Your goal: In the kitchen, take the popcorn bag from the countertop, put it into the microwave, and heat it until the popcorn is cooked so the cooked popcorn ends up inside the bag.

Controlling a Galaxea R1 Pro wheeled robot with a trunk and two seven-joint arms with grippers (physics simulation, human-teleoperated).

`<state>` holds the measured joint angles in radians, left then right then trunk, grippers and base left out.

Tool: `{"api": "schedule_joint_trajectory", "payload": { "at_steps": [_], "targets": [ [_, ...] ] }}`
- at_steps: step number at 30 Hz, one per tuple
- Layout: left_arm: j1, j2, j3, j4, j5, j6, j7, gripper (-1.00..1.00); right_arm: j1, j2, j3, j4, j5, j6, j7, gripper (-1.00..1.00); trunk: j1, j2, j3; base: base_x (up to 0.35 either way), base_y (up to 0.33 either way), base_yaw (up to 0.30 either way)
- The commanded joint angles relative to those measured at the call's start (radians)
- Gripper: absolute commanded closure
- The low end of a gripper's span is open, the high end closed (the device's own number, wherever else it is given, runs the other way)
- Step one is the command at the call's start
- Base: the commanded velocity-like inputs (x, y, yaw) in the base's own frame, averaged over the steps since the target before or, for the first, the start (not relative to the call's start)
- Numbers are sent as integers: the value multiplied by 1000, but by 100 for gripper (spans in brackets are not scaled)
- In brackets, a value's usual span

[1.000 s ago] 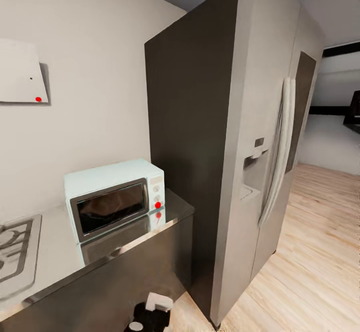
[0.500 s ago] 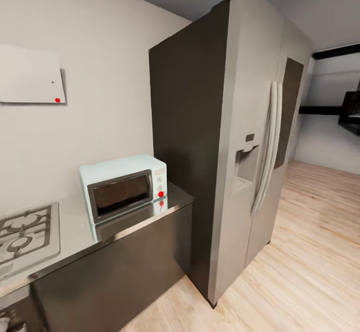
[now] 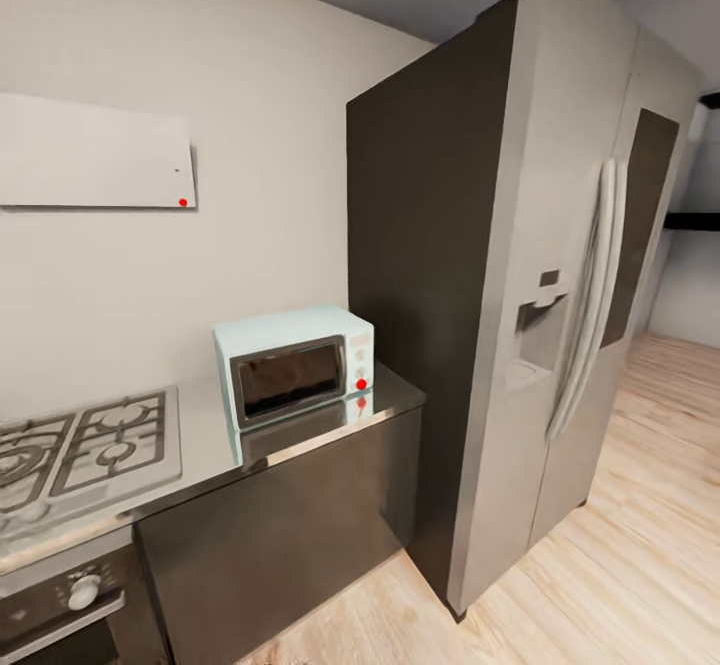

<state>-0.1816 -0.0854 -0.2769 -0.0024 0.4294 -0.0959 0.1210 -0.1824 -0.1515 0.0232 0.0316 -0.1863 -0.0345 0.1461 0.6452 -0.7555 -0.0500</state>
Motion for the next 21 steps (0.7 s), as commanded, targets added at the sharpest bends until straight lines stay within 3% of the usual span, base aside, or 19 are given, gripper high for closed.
{"api": "schedule_joint_trajectory", "payload": {
  "at_steps": [1, 21],
  "targets": [
    [-1, 0, -8, 1, 8, -3, 3, -100, -2, 0, 3, 3, -9, -4, 2, -100, 0, -1, -2, 0, 0, 273],
    [-1, 0, -8, 1, 6, -5, 3, -100, -2, 1, 4, 2, -9, -4, -6, -100, 0, -1, -2, 0, 0, 273]
  ]
}}
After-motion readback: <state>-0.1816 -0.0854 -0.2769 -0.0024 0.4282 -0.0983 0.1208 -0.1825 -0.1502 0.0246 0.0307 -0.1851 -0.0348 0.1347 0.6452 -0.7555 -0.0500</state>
